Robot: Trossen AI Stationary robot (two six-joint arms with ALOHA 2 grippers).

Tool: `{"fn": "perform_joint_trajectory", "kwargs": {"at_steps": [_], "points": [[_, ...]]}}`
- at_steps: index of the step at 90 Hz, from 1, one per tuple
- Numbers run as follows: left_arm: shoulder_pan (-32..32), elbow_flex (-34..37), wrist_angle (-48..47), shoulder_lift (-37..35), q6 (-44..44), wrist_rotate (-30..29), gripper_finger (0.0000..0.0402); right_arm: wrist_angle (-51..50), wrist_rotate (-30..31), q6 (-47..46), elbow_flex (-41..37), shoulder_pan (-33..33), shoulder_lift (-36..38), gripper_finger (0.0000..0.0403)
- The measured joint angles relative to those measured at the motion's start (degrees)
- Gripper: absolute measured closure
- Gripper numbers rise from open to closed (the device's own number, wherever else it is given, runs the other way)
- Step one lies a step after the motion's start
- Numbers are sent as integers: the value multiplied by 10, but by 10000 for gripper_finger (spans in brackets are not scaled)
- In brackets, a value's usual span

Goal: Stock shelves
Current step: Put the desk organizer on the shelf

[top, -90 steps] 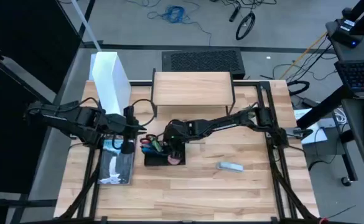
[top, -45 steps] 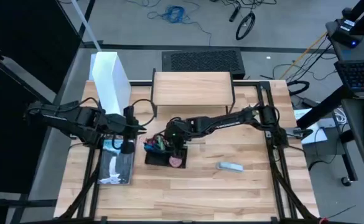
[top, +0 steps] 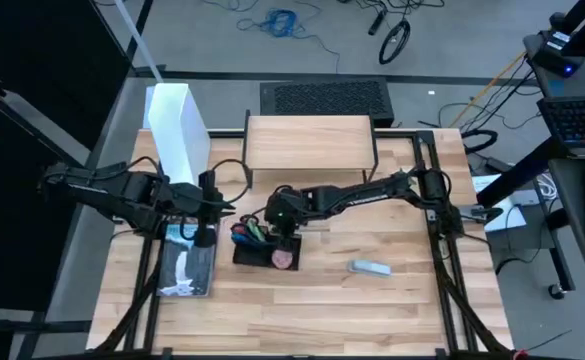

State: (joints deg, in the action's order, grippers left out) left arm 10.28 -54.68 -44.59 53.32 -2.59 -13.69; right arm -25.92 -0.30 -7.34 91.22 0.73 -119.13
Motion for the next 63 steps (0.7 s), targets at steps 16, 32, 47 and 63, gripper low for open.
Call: {"fn": "perform_joint_trajectory", "kwargs": {"at_steps": [16, 32, 47, 63], "points": [[0, 0, -1, 0, 0, 0, 364, 3, 0, 9, 0, 1, -2, 231], [0, 0, -1, 0, 2, 0, 364, 28, 0, 14, 0, 1, -36, 183], [0, 0, -1, 0, 2, 0, 364, 49, 2, 31, 0, 1, -70, 188], [0, 0, -1, 0, 2, 0, 364, 108, -1, 22, 0, 0, -105, 220]]}}
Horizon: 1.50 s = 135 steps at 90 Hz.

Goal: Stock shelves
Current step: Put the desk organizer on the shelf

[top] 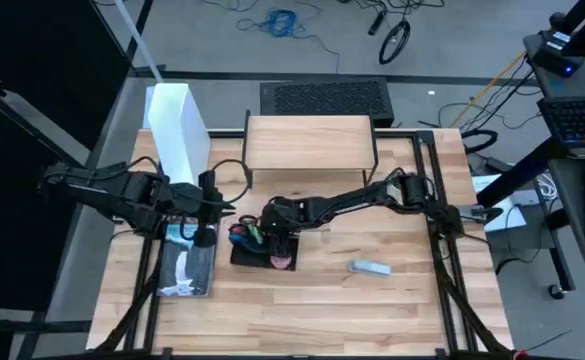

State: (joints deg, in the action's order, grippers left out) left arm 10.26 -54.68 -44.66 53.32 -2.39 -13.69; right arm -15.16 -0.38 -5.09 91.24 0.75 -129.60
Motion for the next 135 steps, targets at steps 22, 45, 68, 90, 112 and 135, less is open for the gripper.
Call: {"fn": "perform_joint_trajectory", "kwargs": {"at_steps": [22, 45, 68, 90, 112, 135], "points": [[0, 0, 0, 0, -1, 0, 364, 24, 1, -9, 2, 0, -17, 295], [0, 0, 2, 0, 0, 0, 364, 31, 2, -11, 1, 1, -18, 397], [0, 0, 1, 0, -1, 0, 364, 2, -6, 8, -3, 2, 15, 401], [0, 0, 2, -1, -3, 0, 364, -79, -12, 27, -3, 3, 68, 401], [0, -1, 1, -25, -3, 0, 364, -144, -13, 38, -2, 0, 126, 402], [0, -10, 4, -64, -2, -16, 364, -201, -15, 65, -1, -28, 200, 402]]}}
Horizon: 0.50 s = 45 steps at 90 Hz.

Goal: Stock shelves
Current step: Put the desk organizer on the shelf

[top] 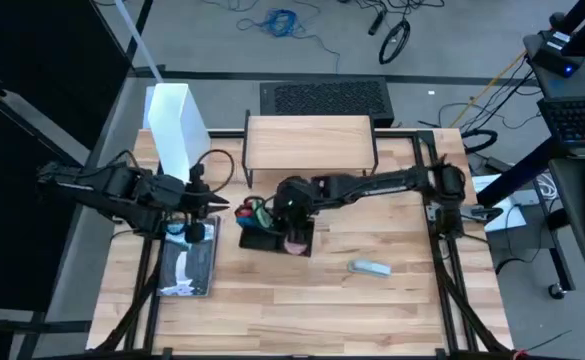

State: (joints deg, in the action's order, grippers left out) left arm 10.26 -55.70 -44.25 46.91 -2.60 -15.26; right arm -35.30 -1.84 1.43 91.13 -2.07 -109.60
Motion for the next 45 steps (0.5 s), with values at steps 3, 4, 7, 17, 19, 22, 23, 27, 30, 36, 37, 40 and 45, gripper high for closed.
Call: {"fn": "perform_joint_trajectory", "kwargs": {"at_steps": [3, 4, 7, 17, 19, 22, 23, 27, 30, 36, 37, 40, 45], "points": [[0, 0, 0, -4, 0, -4, 364, -10, 0, 3, 0, -6, 10, 403], [0, 0, 0, -6, 0, -6, 364, -13, 0, 4, 0, -9, 14, 403], [0, 0, -1, -10, 0, -8, 364, -21, 0, 9, 0, -16, 23, 403], [0, 0, 0, -21, 0, -10, 364, -38, 1, 26, 0, -39, 56, 403], [0, 0, 0, -21, 0, -11, 364, -42, 1, 31, 0, -45, 64, 403], [0, 0, 0, -22, 1, -12, 364, -47, 0, 38, 0, -53, 74, 403], [0, 0, 0, -22, 1, -13, 364, -49, 0, 40, 0, -56, 77, 403], [0, 0, 0, -22, 3, -14, 364, -56, 0, 48, 0, -69, 89, 403], [0, 0, -1, -22, 4, -14, 364, -63, 0, 56, 0, -79, 97, 403], [0, 0, 0, -22, 4, -14, 364, -84, 1, 75, 0, -102, 113, 403], [0, 0, 0, -22, 4, -14, 364, -87, 1, 77, 0, -106, 115, 403], [0, 0, 0, -22, 4, -14, 364, -95, 0, 84, 0, -120, 123, 403], [0, 0, 0, -22, 4, -14, 364, -106, -3, 97, 0, -143, 135, 403]]}}
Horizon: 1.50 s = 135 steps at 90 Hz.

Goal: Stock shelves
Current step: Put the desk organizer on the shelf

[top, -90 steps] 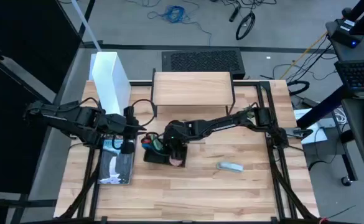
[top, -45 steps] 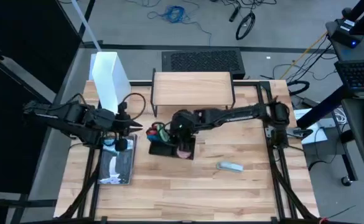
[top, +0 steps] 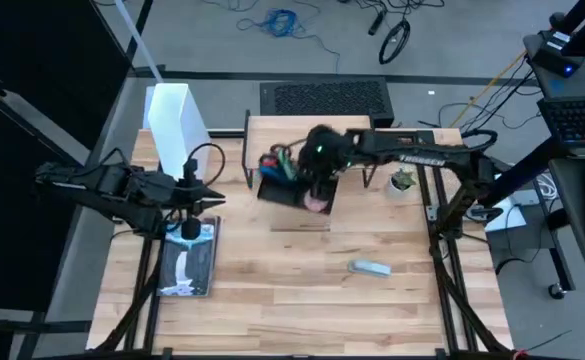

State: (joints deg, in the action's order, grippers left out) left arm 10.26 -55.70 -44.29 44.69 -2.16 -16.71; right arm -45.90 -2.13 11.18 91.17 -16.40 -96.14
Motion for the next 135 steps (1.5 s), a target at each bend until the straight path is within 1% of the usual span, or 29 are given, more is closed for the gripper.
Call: {"fn": "perform_joint_trajectory", "kwargs": {"at_steps": [10, 35, 53, 62, 80, 87, 102, 111, 135], "points": [[0, 0, 1, 0, -1, -2, 364, -20, -26, 35, 0, -56, 13, 403], [0, 0, 5, 3, -4, -10, 364, -20, -120, 144, 0, -210, 15, 403], [0, 0, 10, 5, -5, -36, 364, -19, -142, 179, 0, -283, 14, 403], [0, 0, 23, 5, -5, -38, 364, -4, -163, 180, -15, -299, 13, 403], [-1, 0, 34, 5, -3, -38, 364, 21, -164, 191, -69, -305, 7, 403], [0, 0, 34, 5, -3, -38, 364, 28, -173, 216, -73, -306, 7, 403], [-1, 0, 34, 5, -3, -38, 364, 25, -232, 298, -75, -321, -6, 403], [-1, 0, 35, 9, -3, -39, 364, 24, -234, 345, -75, -332, -18, 403], [0, 0, 35, 23, -4, -46, 364, 17, -245, 399, -75, -349, -32, 402]]}}
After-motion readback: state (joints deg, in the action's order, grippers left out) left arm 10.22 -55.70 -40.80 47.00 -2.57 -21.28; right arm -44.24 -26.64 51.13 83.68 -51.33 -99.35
